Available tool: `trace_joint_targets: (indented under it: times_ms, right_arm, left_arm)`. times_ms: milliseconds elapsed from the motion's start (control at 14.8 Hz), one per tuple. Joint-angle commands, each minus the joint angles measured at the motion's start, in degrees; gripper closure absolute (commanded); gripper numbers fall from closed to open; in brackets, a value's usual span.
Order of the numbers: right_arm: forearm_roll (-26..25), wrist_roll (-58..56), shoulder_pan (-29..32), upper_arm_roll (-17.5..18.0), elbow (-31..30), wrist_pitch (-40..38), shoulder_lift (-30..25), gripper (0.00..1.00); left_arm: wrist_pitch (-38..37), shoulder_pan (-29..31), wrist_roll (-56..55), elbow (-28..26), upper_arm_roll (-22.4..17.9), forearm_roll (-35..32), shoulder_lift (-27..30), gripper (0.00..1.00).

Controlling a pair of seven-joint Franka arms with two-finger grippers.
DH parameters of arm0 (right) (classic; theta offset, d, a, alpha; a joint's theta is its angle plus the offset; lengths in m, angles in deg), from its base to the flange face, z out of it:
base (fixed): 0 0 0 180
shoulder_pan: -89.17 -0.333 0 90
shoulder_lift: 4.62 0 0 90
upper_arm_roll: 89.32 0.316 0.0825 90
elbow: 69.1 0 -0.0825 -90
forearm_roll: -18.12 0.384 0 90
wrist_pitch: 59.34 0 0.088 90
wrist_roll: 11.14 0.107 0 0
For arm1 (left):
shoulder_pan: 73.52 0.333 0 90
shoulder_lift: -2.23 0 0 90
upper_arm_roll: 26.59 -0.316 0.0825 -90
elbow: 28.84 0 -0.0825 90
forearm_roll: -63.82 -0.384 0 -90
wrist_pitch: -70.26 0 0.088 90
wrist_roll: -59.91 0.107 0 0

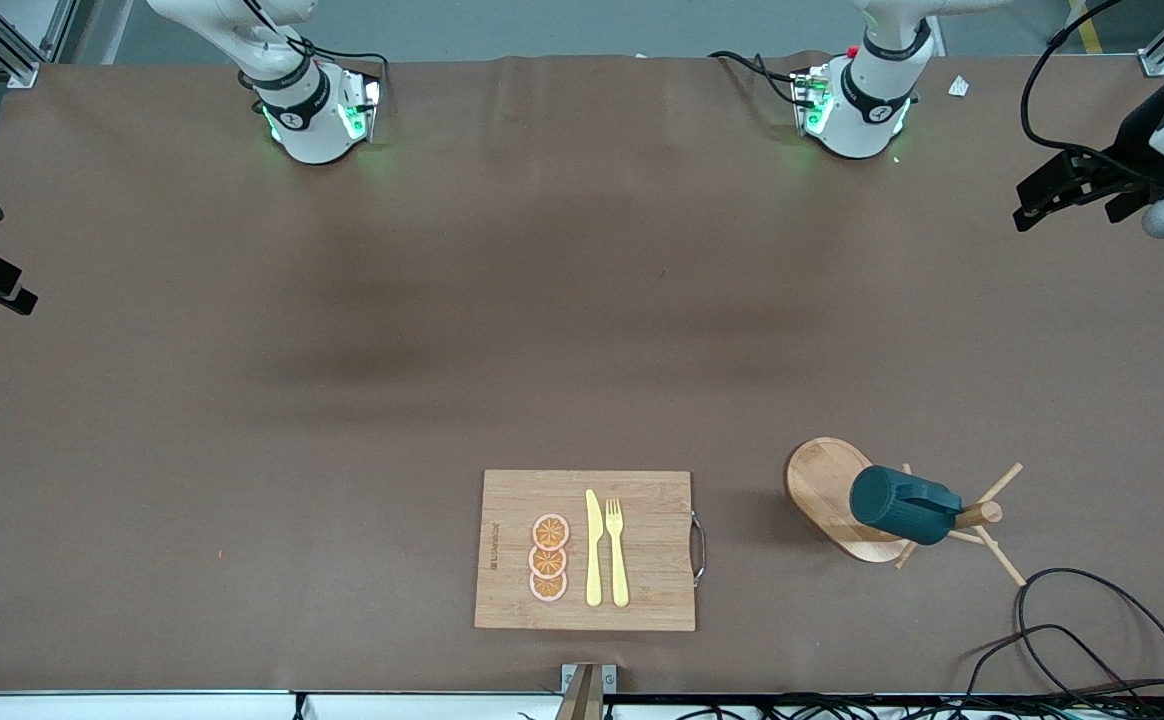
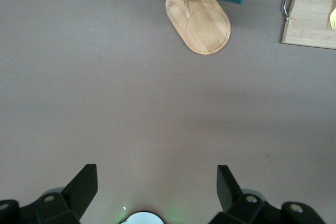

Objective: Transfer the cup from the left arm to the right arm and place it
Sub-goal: 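Move the left gripper toward the teal mug on the wooden stand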

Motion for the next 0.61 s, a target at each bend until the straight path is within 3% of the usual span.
trace_joint_targets:
  times_ms: [0, 542]
  right_arm:
    - [-0.16, -0.45, 0.73, 0.65, 0.62, -0.57, 0.22, 0.00]
    - [-0.07, -0.45, 0.82, 0.56, 0.62, -0.57, 0.22, 0.00]
  left_arm:
    - [-0.50, -0.07, 0.31, 1.49, 0.15, -1.26, -1.25, 0.00]
    - [2.39, 0.10, -2.49, 6.94, -0.02, -0.83, -8.10, 0.00]
